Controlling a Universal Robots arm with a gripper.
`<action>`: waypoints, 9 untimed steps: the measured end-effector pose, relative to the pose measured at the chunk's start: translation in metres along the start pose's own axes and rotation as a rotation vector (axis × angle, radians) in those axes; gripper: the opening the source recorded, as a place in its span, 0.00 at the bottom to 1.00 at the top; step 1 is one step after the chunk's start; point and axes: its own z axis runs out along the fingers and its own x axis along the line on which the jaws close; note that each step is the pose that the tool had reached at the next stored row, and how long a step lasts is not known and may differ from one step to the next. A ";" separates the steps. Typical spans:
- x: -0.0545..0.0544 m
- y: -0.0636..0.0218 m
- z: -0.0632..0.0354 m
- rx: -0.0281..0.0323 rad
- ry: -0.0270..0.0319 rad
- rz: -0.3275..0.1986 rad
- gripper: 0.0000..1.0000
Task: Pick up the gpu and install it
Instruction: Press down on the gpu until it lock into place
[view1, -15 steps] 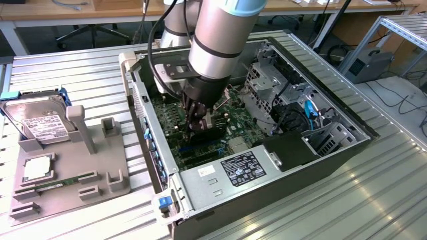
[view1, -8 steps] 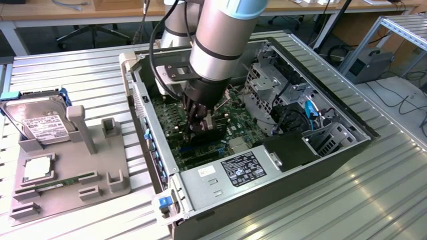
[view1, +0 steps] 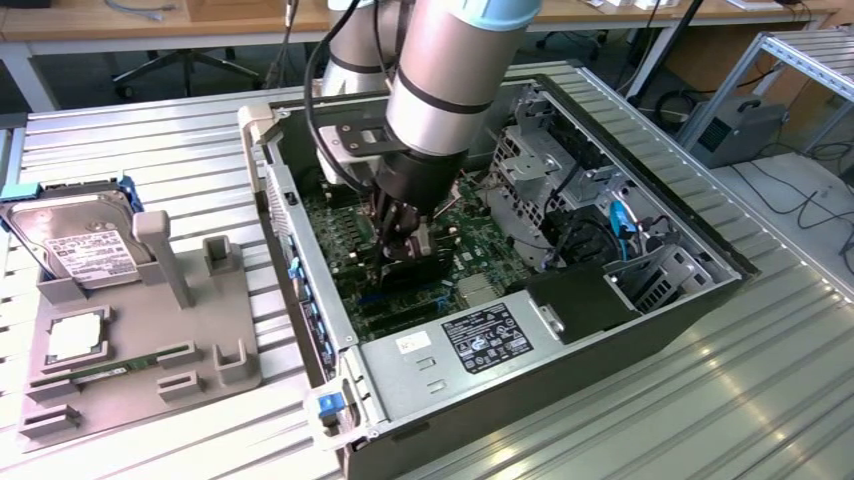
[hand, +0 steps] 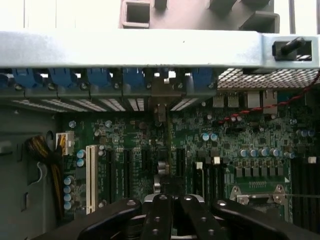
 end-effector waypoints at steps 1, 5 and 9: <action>0.000 0.0001 -0.0018 0.0000 0.0000 0.000 0.11; 0.000 -0.0046 -0.0040 -0.0013 -0.0001 0.000 0.11; 0.000 -0.0152 -0.0053 -0.0079 0.0002 -0.001 0.11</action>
